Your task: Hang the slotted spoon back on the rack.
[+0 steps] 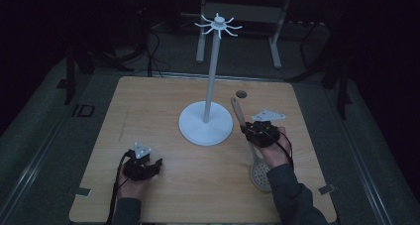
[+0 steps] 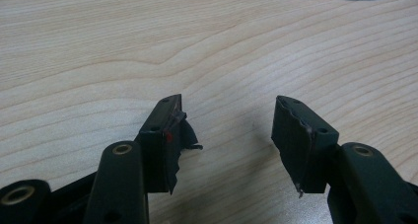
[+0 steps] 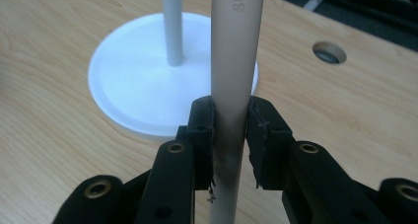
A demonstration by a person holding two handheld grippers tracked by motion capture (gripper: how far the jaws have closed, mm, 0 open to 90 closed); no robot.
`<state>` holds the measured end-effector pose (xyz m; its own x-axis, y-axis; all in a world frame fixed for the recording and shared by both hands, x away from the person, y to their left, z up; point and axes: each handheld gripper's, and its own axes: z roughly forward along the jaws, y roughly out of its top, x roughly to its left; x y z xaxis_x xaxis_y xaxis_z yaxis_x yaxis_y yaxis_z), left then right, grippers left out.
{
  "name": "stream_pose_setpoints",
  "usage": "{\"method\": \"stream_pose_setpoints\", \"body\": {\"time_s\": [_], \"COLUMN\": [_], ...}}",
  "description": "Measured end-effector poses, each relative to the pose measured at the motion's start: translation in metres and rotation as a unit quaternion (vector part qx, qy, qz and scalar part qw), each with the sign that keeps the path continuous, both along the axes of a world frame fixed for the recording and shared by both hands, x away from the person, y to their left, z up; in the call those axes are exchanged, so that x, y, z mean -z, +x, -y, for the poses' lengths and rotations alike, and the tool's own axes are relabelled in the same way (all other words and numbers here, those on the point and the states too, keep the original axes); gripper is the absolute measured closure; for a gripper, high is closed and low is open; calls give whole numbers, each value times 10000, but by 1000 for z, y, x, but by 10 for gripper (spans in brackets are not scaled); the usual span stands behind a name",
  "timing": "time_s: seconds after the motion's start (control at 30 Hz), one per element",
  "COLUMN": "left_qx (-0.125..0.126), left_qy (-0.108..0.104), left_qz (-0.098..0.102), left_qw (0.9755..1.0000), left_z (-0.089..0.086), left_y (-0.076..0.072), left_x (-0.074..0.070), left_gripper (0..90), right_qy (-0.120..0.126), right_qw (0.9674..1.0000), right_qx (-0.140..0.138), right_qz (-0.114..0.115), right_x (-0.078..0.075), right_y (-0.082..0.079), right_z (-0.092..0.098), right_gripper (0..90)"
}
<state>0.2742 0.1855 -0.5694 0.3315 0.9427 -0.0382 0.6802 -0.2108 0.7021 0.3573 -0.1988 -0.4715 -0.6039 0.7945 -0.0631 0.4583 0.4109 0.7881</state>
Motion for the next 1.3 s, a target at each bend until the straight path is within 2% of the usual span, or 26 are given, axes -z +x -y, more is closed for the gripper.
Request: {"method": "stream_pose_setpoints", "body": {"time_s": [0.2, 0.43, 0.77, 1.07, 1.3], "left_qx": [5, 7, 9, -12, -11], "left_qy": [10, 7, 2, 4, 7], "left_qz": [2, 6, 17, 16, 21], "left_qw": [10000, 10000, 10000, 10000, 10000], "left_z": [0, 0, 0, 0, 0], "left_y": [0, 0, 0, 0, 0], "left_x": [0, 0, 0, -1, -1], "left_gripper": [461, 461, 461, 461, 461], "right_qy": [37, 124, 398, 611, 805], "right_qw": [9996, 9992, 9973, 9946, 9912], "right_qx": [-145, -190, -203, -201, -225], "right_qz": [235, 340, 575, 819, 1026], "right_x": [-10, -17, -23, -31, -36], "right_y": [-6, -6, -11, -13, -16], "right_z": [-9, -14, -18, -17, -17], "right_gripper": [732, 732, 734, 734, 733]}}
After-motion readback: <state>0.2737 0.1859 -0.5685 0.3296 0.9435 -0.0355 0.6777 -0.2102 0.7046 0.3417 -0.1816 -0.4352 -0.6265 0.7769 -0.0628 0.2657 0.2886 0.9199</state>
